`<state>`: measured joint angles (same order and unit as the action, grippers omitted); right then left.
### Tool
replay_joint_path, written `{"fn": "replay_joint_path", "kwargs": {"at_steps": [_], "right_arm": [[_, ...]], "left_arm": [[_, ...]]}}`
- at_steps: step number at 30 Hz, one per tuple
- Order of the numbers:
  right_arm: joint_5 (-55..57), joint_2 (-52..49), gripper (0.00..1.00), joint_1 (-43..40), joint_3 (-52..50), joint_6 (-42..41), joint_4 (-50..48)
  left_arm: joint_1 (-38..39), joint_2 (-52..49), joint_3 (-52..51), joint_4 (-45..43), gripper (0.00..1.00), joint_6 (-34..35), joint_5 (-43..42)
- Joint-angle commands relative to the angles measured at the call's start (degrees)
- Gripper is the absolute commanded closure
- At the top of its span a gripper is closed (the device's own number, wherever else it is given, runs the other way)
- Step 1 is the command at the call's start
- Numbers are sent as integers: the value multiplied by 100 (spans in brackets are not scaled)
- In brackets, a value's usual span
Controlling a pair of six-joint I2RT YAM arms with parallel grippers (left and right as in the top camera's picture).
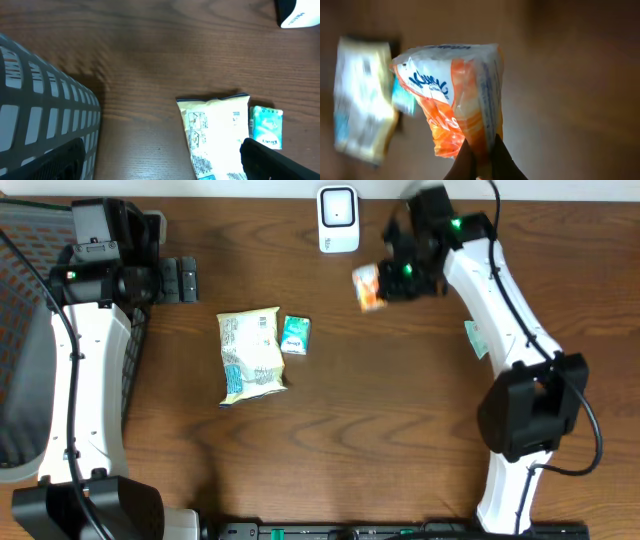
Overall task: Scan the item barcode
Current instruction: 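Lift the orange pack and carry it toward the scanner, then hold the orange pack up to the scanner window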
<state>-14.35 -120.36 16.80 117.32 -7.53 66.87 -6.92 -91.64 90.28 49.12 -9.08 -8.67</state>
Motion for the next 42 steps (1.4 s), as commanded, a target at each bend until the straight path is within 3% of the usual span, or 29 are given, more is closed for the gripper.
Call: {"fn": "replay_joint_path", "kwargs": {"at_steps": [1,6,11,23,42], "right_arm": [[2070,-219,99,262,817,-118,-315],[3886,-323,99,726,850,1058,-1845],[4896,-726,99,1038,850,2422,-3289],[5628,-2208,99,1161,850,5176,-5327],[5945,-2474,99,1255,852,5342,-5720]], "left_arm": [[9,-9,70,13,2,-76,31],[9,-9,70,13,2,-76,31],[9,-9,70,13,2,-76,31],[9,-9,70,13,2,-76,31],[9,-9,70,13,3,-76,31]]}}
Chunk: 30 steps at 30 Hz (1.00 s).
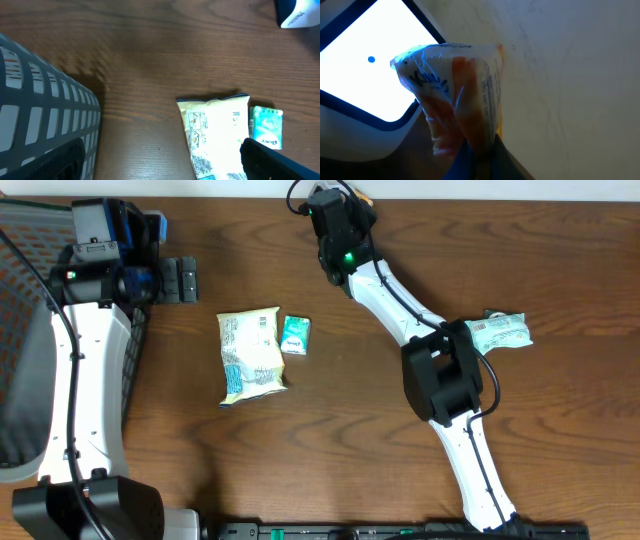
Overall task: Scan the item barcode
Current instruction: 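Hold the orange pack up to the scanner window, then carry the orange pack right and drop it onto the wipes pouch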
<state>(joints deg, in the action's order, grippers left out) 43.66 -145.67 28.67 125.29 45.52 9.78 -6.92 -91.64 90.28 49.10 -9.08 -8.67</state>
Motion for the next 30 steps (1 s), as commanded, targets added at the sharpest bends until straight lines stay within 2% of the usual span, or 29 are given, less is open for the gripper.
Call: {"fn": "replay_joint_path", "kwargs": {"at_steps": [1,8,15,23,27,28,30], "right_arm": [[144,59,99,68,52,37,-13],[61,109,99,63,55,-415,170],[-774,675,99,20,55,-1456,1130],[-2968,1838,99,-192,55,-3230,3012],[-4332,2332,99,-474,55,-4199,3987],[-4817,2518,99,-667,55,-4605,4494],[-5198,2634,99,-863,55,-4861,4968]], "left_arm": [[9,-9,70,15,2,-76,31],[9,-9,70,15,2,-76,31],[9,-9,70,15,2,-76,33],[9,-9,70,15,2,-76,31],[9,-9,70,15,2,-76,31],[9,-9,70,15,2,-76,31],[9,-9,70,15,2,-76,31]]}}
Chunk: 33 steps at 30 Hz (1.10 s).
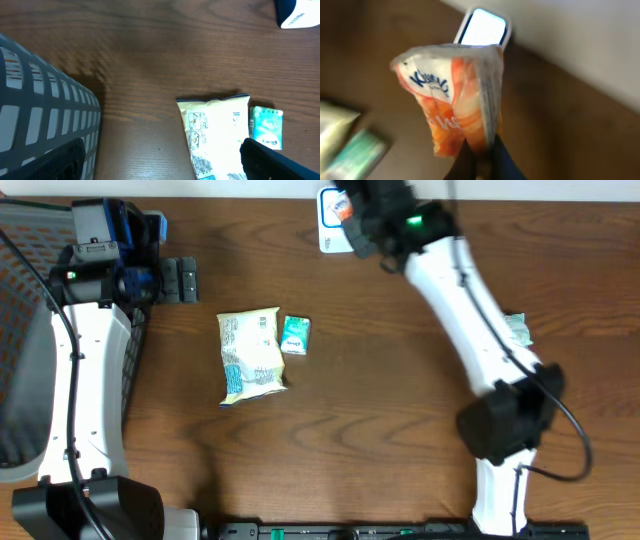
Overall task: Scan the item barcode
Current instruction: 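Carry the orange pack right and drop it onto the wipes pouch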
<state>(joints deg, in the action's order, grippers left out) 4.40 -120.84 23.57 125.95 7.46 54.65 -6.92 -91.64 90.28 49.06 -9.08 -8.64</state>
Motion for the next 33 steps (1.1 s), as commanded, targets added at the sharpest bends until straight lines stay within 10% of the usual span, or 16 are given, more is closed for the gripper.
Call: {"fn": "replay_joint_path", "kwargs": {"at_steps": [1,11,26,33], "right_arm": [[-1429,184,99,-452,-11,-1130,695],[-1401,42,99,-1644,-221,-1845,2686],[-662,-26,98,-3383,-2116,-2334,2170],[-1071,-26,67,-3816,-2437,-2253,1749]], "left_arm": [[9,-9,70,20,2,-76,28],[9,-9,70,20,2,-76,28],[9,-9,70,20,2,-76,28],[9,-9,70,20,2,-76,28]]}}
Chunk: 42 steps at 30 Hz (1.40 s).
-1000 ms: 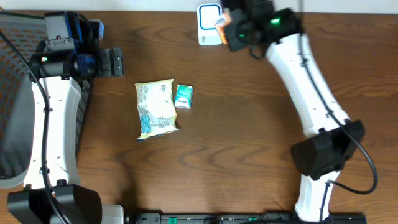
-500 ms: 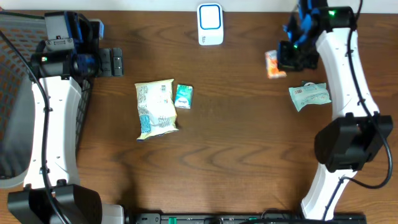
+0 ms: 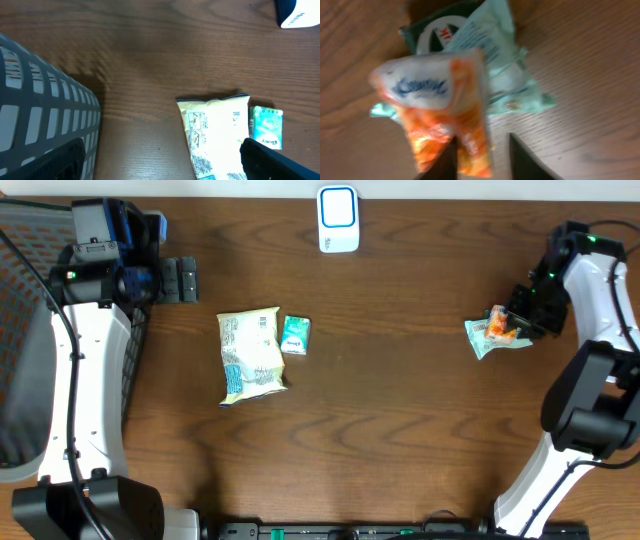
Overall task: Scan the item barcode
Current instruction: 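Carry the orange pack right and drop it onto the wipes pouch, then reach the right gripper to the green Kleenex tissue pack and grasp it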
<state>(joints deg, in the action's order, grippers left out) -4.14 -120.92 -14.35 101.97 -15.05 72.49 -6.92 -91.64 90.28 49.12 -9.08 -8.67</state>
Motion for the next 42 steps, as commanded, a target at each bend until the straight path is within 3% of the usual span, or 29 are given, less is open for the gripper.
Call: {"fn": "replay_joint_path", "kwargs": {"at_steps": [1,5,15,20,29,33,37,42], "right_arm": [[-310,-15,65,-22,-31,92,-37],[-706,-4,57,55,79,409,24],[-752,31,55,623,1644,804,1040],[-1073,26,53,1182,1899,664,883],[-1873,-13,56,2500,1176,-229,-706],[-1867,-15,66,3152,564,-750,-1648],[-1869,-15,67,3716,-107,-1322,-2712],[-1711,-17,51,4295,-761,-1794,-3895]], "left_arm": [[9,-9,70,13,2,-76,31],[9,-9,70,13,2,-76,31],[9,-9,70,13,2,-76,31],[9,-9,70,13,2,-76,31],[9,-9,70,13,3,-76,31],[9,-9,70,13,2,-76,31],[9,-9,70,13,2,-76,31],[9,-9,70,13,2,-76,31]]}}
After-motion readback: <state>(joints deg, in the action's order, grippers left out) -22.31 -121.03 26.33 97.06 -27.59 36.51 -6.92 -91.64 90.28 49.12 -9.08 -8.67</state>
